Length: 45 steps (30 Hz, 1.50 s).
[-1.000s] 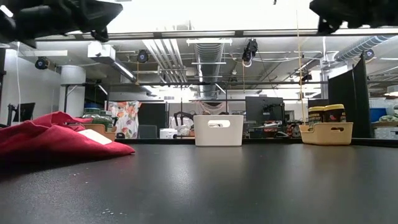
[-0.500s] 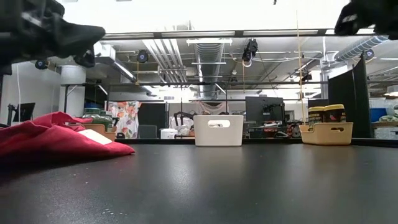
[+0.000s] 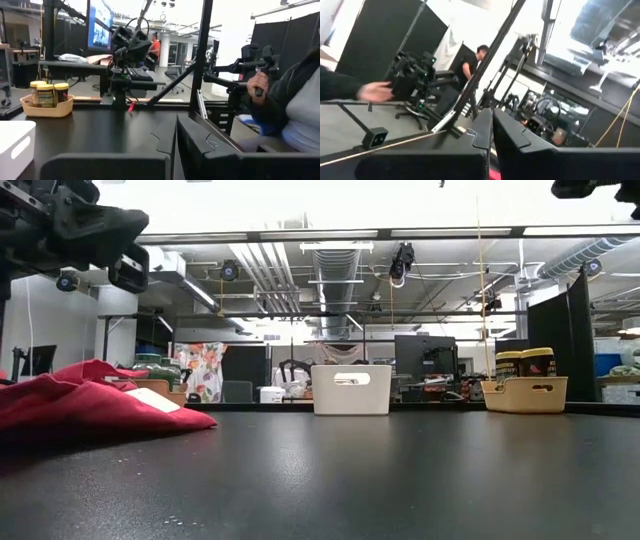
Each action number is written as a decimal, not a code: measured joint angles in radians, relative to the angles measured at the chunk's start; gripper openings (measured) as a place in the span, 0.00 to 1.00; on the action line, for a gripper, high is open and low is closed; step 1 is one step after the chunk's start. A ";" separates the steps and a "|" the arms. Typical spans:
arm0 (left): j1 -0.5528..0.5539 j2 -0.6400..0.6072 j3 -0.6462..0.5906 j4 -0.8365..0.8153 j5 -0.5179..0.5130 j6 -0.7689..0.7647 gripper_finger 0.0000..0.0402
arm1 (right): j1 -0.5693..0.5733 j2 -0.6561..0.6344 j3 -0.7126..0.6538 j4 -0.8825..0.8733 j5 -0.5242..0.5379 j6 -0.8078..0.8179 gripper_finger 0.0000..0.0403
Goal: Sort spices by type
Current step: Return to Home Position
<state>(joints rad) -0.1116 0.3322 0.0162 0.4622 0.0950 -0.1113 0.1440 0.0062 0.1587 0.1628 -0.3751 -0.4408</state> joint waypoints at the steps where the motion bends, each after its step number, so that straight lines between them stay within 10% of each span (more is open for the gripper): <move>1: 0.000 0.005 0.000 0.001 0.000 -0.004 0.00 | 0.000 0.002 -0.001 -0.004 0.005 0.003 0.02; 27: 0.000 0.076 0.000 0.001 0.001 -0.003 0.00 | 0.000 0.023 -0.002 -0.031 0.001 0.449 0.02; 45: 0.000 0.118 0.000 0.001 0.001 -0.003 0.00 | 0.000 0.023 -0.002 -0.032 0.001 0.475 0.02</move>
<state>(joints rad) -0.1116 0.4502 0.0162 0.4629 0.0959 -0.1146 0.1440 0.0288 0.1562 0.1313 -0.3744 0.0341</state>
